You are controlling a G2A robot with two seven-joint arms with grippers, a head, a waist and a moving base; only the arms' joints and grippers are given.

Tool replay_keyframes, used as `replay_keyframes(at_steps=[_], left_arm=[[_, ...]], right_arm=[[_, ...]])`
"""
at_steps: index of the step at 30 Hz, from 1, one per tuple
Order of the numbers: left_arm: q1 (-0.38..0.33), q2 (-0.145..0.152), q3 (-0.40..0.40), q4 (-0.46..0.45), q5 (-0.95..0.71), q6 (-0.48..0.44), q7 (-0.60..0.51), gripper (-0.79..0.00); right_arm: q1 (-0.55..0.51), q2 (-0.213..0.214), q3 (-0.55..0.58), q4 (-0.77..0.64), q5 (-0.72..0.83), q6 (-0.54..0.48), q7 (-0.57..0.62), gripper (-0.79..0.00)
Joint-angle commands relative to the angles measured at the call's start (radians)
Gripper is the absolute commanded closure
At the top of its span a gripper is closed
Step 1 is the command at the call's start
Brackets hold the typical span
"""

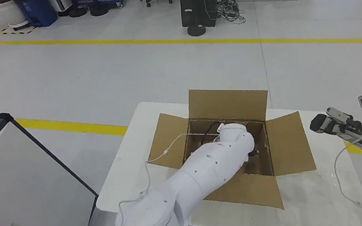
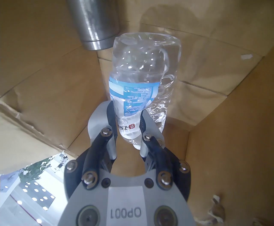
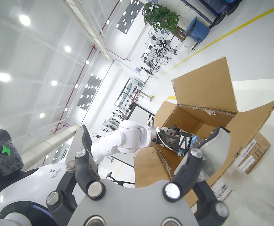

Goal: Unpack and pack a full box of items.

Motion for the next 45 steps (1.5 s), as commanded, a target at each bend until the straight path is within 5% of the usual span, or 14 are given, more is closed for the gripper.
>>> replay_keyframes(at_steps=[1,21,35,45], left_arm=[[-0.003,0.001,-0.002,-0.004,0.004,0.016,0.002,0.000],[-0.033,0.010,-0.026,-0.117,0.062,0.068,-0.071,0.000],[-0.011,0.061,-0.088,-0.365,0.082,0.061,-0.275,0.000],[-0.011,0.061,-0.088,-0.365,0.082,0.061,-0.275,0.000]], right_arm=[[0.000,0.000,0.000,0.000,0.000,0.000,0.000,-0.785],[0.000,0.000,0.000,0.000,0.000,0.000,0.000,-0.785],[0.000,0.000,0.000,0.000,0.000,0.000,0.000,-0.785],[0.000,0.000,0.000,0.000,0.000,0.000,0.000,-0.785]])
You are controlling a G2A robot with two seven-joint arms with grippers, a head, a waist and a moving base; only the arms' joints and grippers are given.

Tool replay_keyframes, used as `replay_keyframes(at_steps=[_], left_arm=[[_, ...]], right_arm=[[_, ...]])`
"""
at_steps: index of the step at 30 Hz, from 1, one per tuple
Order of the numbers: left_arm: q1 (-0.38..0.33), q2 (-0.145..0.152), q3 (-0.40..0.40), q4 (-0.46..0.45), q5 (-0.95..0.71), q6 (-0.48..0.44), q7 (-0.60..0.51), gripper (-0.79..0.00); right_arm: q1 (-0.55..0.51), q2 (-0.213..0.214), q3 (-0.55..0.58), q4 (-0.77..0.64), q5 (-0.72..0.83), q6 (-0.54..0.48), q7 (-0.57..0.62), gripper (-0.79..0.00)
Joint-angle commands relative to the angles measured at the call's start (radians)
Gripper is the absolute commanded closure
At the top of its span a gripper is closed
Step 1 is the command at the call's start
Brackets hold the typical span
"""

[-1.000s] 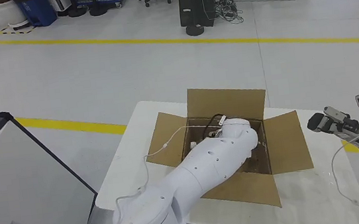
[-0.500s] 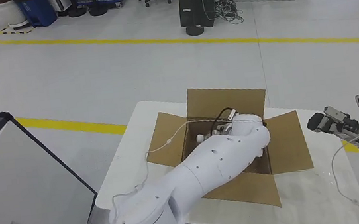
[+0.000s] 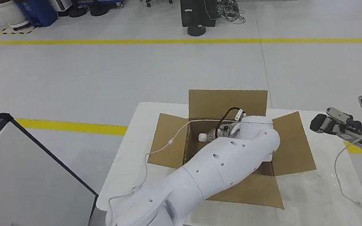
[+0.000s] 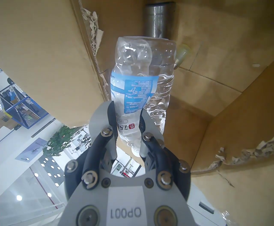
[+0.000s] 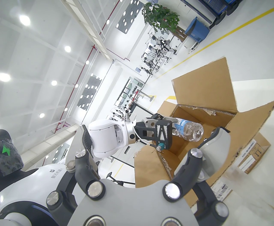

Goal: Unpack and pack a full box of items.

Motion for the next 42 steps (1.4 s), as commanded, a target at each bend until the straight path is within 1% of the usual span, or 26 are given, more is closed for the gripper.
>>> replay_keyframes(at_steps=[1,7,9,11,13,21,24,30,36,42], left_arm=[[0.000,0.000,0.000,0.000,0.000,0.000,0.000,0.000],[0.000,0.000,0.000,0.000,0.000,0.000,0.000,0.000],[0.008,0.003,0.006,0.004,0.032,0.018,0.010,0.000],[0.009,0.007,-0.006,-0.001,0.037,0.023,0.010,0.000],[0.011,0.012,-0.013,-0.012,0.049,0.023,-0.014,0.000],[0.051,0.034,-0.037,-0.051,0.077,0.052,-0.052,0.000],[0.064,0.043,-0.049,-0.082,0.082,0.064,-0.064,0.000],[0.091,0.071,-0.058,-0.159,0.100,0.098,-0.098,0.000],[0.112,0.110,-0.046,-0.235,0.116,0.135,-0.135,0.000],[0.130,0.149,-0.035,-0.266,0.088,0.131,-0.131,0.000]], right_arm=[[0.000,0.000,0.000,0.000,0.000,0.000,0.000,-0.785],[0.000,0.000,0.000,0.000,0.000,0.000,0.000,-0.785],[0.000,0.000,0.000,0.000,0.000,0.000,0.000,-0.785],[0.000,0.000,0.000,0.000,0.000,0.000,0.000,-0.785],[0.000,0.000,0.000,0.000,0.000,0.000,0.000,-0.785],[0.000,0.000,0.000,0.000,0.000,0.000,0.000,-0.785],[0.000,0.000,0.000,0.000,0.000,0.000,0.000,-0.785],[0.000,0.000,0.000,0.000,0.000,0.000,0.000,-0.785],[0.000,0.000,0.000,0.000,0.000,0.000,0.000,-0.785],[0.000,0.000,0.000,0.000,0.000,0.000,0.000,-0.785]])
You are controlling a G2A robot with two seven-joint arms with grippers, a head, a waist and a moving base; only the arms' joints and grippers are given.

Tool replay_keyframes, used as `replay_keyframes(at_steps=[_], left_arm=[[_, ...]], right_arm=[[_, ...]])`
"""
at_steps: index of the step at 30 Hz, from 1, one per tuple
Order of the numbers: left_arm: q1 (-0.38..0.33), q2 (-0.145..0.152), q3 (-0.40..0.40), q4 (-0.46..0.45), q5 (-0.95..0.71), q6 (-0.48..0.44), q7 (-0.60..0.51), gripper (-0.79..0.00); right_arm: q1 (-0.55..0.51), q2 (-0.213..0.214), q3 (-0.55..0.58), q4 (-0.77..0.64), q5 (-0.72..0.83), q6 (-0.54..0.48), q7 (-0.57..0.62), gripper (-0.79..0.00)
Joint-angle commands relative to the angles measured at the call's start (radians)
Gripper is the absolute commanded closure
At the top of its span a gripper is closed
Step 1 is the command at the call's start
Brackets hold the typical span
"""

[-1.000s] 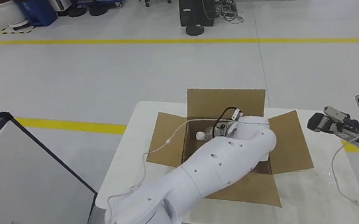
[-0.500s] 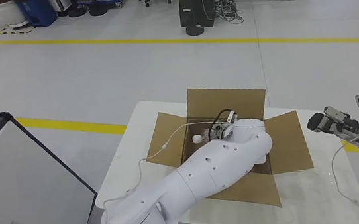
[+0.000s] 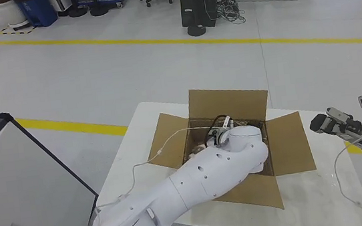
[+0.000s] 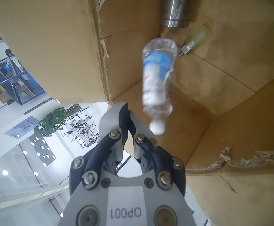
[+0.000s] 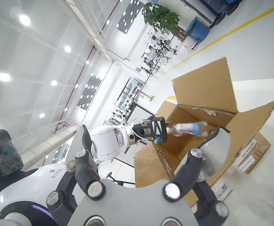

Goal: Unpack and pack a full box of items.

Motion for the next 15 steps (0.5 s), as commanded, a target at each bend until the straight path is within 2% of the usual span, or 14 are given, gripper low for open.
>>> replay_keyframes(at_steps=[1,9,10,11,12,15], left_arm=[[0.007,0.011,0.007,-0.001,-0.010,-0.009,0.009,0.000],[0.013,0.025,0.018,0.028,-0.080,-0.012,0.012,0.000],[0.010,0.025,0.014,0.036,-0.095,-0.006,0.006,-0.052],[0.009,0.024,0.009,0.046,-0.114,-0.001,0.001,-0.696],[0.007,0.023,0.005,0.060,-0.134,0.004,-0.004,-0.785],[-0.003,0.015,-0.017,0.086,-0.193,0.015,-0.015,-0.785]], right_arm=[[0.000,0.000,0.000,0.000,0.000,0.000,0.000,-0.785],[0.000,0.000,0.000,0.000,0.000,0.000,0.000,-0.785],[0.000,0.000,0.000,0.000,0.000,0.000,0.000,-0.785],[0.000,0.000,0.000,0.000,0.000,0.000,0.000,-0.785],[0.000,0.000,0.000,0.000,0.000,0.000,0.000,-0.785],[0.000,0.000,0.000,0.000,0.000,0.000,0.000,-0.785]])
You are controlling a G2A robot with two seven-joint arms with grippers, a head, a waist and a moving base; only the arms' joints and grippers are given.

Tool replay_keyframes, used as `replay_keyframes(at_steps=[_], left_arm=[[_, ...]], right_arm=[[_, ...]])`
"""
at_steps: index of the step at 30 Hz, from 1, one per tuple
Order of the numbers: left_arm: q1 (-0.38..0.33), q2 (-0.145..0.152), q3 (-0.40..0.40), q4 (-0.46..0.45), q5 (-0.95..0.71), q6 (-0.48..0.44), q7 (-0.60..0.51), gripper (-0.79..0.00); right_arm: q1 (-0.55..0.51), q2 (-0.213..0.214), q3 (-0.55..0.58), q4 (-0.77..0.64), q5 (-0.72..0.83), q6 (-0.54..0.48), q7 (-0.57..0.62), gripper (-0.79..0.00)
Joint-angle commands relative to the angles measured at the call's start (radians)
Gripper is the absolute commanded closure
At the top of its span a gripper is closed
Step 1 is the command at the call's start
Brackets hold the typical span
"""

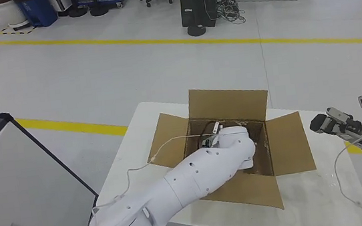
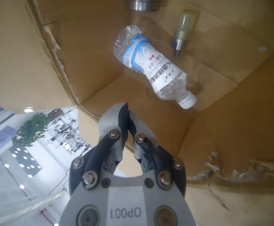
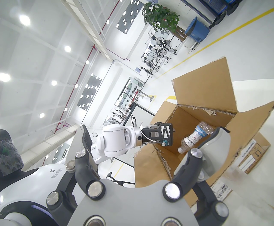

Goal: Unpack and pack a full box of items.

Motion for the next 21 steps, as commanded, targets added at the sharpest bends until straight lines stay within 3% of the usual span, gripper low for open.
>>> replay_keyframes(at_steps=[1,10,21], left_arm=[[-0.005,-0.006,-0.022,0.019,-0.048,0.010,-0.001,-0.785],[-0.020,-0.057,-0.060,0.140,-0.175,0.061,0.104,-0.785],[-0.053,-0.129,-0.117,0.405,-0.331,0.236,0.232,-0.785]], right_arm=[[0.000,0.000,0.000,0.000,0.000,0.000,0.000,-0.785],[0.000,0.000,0.000,0.000,0.000,0.000,0.000,-0.785],[0.000,0.000,0.000,0.000,0.000,0.000,0.000,-0.785]])
